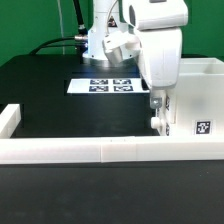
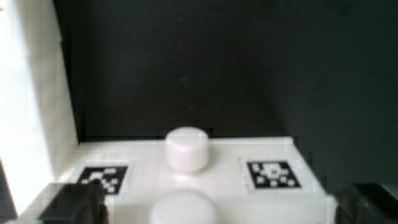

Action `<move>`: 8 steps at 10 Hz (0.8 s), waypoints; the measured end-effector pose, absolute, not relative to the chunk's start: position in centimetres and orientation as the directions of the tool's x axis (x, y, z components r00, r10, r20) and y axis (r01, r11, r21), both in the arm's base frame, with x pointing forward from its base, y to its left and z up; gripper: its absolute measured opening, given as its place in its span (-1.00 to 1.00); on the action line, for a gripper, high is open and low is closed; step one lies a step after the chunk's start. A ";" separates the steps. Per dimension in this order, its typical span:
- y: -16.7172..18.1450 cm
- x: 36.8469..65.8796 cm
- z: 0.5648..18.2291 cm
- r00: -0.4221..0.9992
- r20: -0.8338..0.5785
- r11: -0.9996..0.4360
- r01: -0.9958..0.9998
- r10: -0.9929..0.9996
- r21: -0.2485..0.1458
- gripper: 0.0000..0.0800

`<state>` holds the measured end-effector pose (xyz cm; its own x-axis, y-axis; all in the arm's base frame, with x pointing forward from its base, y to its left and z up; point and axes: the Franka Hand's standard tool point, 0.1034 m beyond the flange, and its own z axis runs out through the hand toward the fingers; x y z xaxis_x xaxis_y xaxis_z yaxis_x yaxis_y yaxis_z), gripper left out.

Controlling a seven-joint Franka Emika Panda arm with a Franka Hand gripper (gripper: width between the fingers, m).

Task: Assemble drawer

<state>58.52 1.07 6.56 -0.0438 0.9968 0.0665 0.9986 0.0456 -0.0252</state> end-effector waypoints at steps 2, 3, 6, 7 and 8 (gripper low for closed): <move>-1.0 58.1 7.0 -0.040 0.053 0.041 0.999 0.998 -0.021 0.62; -1.7 57.7 7.8 -0.010 0.041 0.010 1.000 0.999 -0.003 0.62; -1.2 55.2 9.1 0.126 0.041 -0.129 0.989 0.991 0.074 0.62; -0.9 54.5 9.3 0.159 0.049 -0.164 0.981 0.986 0.105 0.62; -0.7 54.0 9.2 0.182 0.055 -0.187 0.976 0.982 0.109 0.62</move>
Offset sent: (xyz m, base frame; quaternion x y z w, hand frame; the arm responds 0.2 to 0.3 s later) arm -0.0344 -0.0260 0.0285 -0.0638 -0.0634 0.0988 0.9910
